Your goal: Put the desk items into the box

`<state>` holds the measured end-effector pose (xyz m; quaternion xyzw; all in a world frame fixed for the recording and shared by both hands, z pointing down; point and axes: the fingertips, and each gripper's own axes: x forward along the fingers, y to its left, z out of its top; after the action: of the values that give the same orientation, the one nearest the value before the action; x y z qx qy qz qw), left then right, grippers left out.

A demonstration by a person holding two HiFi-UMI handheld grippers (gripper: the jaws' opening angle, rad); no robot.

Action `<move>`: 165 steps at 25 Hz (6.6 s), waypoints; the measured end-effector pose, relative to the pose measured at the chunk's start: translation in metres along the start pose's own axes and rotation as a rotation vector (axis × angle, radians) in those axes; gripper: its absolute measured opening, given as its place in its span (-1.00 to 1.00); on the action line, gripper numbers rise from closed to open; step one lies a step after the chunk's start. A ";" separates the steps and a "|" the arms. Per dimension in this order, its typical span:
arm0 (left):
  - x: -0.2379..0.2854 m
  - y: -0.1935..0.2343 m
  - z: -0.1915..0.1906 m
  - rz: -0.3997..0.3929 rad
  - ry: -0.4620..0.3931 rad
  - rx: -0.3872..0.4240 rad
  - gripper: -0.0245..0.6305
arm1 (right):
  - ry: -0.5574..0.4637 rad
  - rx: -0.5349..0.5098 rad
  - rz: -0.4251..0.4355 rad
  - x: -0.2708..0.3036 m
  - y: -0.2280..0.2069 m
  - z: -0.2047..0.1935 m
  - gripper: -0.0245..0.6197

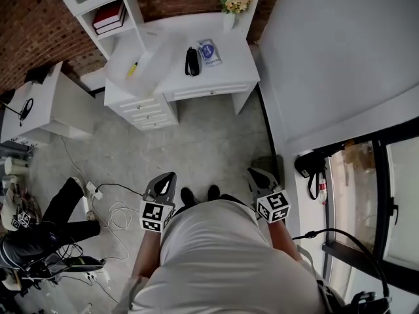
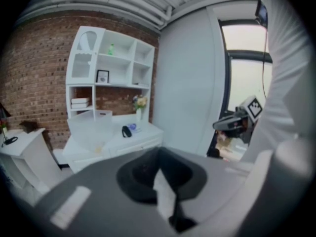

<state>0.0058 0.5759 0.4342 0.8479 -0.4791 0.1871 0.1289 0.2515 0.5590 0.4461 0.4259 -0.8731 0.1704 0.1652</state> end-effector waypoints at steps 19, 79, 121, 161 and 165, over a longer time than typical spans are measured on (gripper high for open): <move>0.027 -0.038 0.002 0.046 0.003 -0.008 -0.92 | 0.000 -0.027 0.036 -0.017 -0.042 -0.018 -0.92; 0.221 0.239 0.099 -0.174 -0.011 -0.022 -0.92 | 0.015 0.016 -0.141 0.266 -0.118 0.153 -0.92; 0.445 0.278 0.138 0.116 0.070 -0.251 -0.81 | 0.167 -0.115 0.216 0.417 -0.277 0.217 -0.92; 0.655 0.314 -0.027 0.339 0.587 -0.345 -0.01 | 0.310 -0.016 0.302 0.463 -0.363 0.184 -0.92; 0.659 0.316 -0.031 0.362 0.598 -0.324 0.03 | 0.303 -0.015 0.291 0.467 -0.370 0.186 -0.92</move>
<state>0.0379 -0.0759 0.7651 0.6262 -0.5858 0.3677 0.3599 0.2489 -0.0573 0.5415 0.2636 -0.8918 0.2480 0.2714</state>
